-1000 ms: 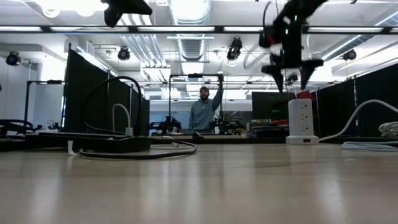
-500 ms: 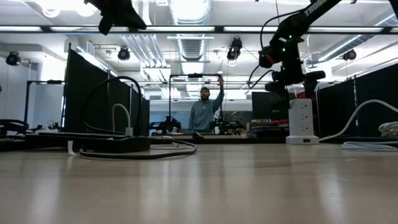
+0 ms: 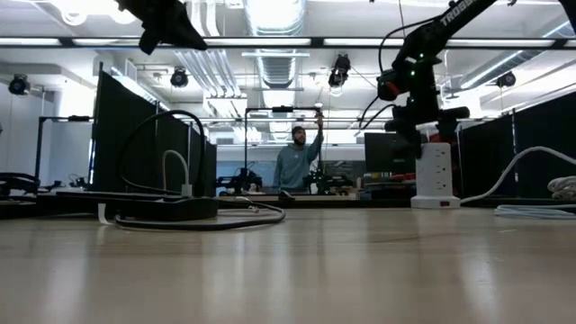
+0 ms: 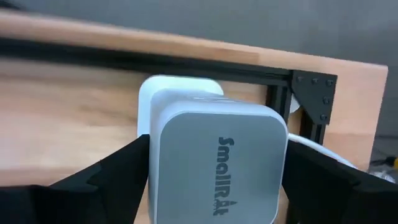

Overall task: Insert USB
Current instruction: Move the top white outlet extension to the center of the table

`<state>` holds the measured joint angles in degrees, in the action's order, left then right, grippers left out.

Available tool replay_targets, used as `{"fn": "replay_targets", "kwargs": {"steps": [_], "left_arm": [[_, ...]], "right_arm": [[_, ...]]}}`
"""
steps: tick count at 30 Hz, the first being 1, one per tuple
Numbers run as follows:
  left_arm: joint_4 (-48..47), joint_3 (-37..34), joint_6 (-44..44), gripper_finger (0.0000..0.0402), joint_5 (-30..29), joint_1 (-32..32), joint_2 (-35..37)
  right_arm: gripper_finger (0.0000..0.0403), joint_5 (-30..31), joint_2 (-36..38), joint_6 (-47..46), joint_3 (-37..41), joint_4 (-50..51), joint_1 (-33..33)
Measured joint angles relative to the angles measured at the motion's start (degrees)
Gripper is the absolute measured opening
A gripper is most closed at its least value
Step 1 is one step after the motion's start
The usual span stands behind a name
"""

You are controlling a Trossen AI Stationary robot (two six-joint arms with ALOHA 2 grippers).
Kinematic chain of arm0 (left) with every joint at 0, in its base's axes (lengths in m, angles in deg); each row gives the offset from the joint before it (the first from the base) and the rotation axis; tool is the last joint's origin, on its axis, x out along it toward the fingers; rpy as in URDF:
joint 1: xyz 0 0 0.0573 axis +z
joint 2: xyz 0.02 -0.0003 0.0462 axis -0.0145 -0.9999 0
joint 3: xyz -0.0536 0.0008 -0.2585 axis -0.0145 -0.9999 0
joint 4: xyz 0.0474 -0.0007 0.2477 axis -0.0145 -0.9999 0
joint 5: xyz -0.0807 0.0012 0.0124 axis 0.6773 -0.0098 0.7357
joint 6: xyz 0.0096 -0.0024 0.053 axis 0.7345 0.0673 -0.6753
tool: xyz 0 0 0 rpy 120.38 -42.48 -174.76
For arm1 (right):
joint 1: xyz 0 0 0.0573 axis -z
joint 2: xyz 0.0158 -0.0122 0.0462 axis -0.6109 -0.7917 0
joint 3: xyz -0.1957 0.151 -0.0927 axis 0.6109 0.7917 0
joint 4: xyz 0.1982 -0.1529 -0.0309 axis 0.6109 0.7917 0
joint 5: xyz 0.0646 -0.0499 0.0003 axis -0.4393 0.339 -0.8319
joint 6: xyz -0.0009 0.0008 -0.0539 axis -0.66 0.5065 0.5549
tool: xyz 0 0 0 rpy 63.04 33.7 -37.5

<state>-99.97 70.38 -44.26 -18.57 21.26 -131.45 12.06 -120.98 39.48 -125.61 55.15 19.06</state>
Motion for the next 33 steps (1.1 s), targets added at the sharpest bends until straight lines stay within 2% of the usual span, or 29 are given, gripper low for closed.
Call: {"fn": "replay_targets", "kwargs": {"steps": [3,5,7,13,15,21,28,33], "left_arm": [[-1.9,0.0,0.7,0.0000,1.3,0.0,0.6],[-2.6,0.0,0.9,0.0000,1.6,0.0,0.9],[-3.2,0.0,1.0,0.0000,1.6,0.0,1.1],[-2.7,0.0,0.2,0.0000,1.6,0.1,1.1],[-2.3,0.0,0.0,0.0000,1.6,0.4,1.0],[-1.8,0.0,-0.2,0.0000,1.6,0.6,1.3],[-2.8,0.0,-0.2,0.0000,1.8,0.6,2.5],[-3.8,0.0,0.3,0.0006,2.1,1.0,3.0]], "right_arm": [[0.0303,-3.3,2.7,5.2,0.4,3.0,-1.3],[0.0303,-7.7,4.5,6.5,0.6,4.4,-2.3],[0.0303,-9.6,6.4,6.7,0.5,6.7,-3.5],[0.0302,-3.5,7.9,9.0,0.6,12.5,-12.7],[0.0302,-0.7,8.0,9.8,0.7,11.3,-15.9],[0.0301,0.5,6.4,10.8,0.9,4.0,-22.4],[0.0301,-1.2,2.4,13.3,1.4,3.7,-24.9],[0.0301,-1.4,2.2,14.1,1.3,3.7,-25.0]]}}
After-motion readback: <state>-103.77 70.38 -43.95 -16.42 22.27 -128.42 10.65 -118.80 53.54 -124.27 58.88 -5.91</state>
